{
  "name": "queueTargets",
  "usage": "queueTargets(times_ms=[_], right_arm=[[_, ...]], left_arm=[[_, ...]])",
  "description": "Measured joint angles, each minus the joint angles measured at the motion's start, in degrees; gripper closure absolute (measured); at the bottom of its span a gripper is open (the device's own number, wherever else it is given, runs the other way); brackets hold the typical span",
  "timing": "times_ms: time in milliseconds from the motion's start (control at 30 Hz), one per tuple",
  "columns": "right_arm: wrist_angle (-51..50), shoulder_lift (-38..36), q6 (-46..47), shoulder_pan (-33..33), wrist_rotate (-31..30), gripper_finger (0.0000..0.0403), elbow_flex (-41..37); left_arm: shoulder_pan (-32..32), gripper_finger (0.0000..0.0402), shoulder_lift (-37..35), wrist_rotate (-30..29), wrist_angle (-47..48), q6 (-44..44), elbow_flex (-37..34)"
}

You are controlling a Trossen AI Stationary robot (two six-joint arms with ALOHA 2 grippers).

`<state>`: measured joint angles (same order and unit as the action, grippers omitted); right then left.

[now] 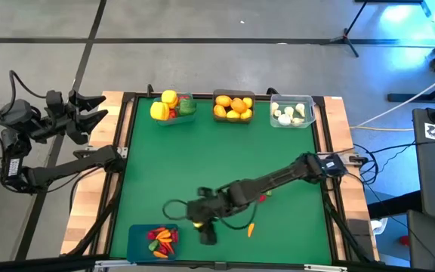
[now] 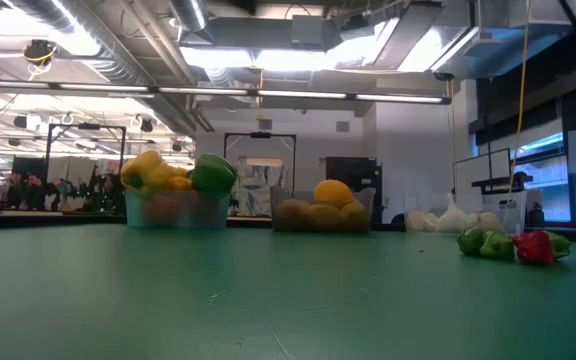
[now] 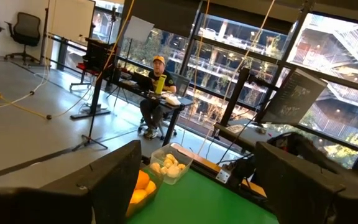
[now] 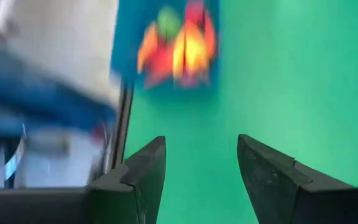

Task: Sort produce into baskets
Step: Put the yellow chili pepper into the dark blue bin

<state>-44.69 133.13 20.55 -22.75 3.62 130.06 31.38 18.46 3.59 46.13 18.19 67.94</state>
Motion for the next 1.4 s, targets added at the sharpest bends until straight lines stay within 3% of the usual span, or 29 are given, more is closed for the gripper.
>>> queueTargets(times_ms=[167,300,500,833,1067,1400], right_arm=[[-22.53,-2.24,-0.08,-4.32,0.00,0.0208,0.15],[-32.52,-1.85,-2.45,-8.49,-0.17,0.0208,-0.17],[-33.19,-1.85,-9.19,-13.14,-2.44,0.0208,-3.32],[-30.74,-1.85,-13.72,-13.22,4.96,0.0207,-14.50],[-26.38,-1.83,-16.64,-12.85,-0.83,0.0207,-18.94],[-20.00,-1.85,-18.17,-12.47,1.96,0.0207,-22.87]], left_arm=[[0.00,0.0093,0.00,0.00,0.01,-0.75,0.00],[0.00,0.0093,0.00,0.00,0.00,-1.04,0.00],[0.00,0.0093,0.00,0.00,0.02,-2.39,0.00],[0.00,0.0093,0.00,0.00,0.02,-2.55,0.00],[0.00,0.0093,0.00,0.00,0.11,-2.21,0.00],[0.00,0.0093,0.00,-0.53,0.11,-2.16,0.00]])
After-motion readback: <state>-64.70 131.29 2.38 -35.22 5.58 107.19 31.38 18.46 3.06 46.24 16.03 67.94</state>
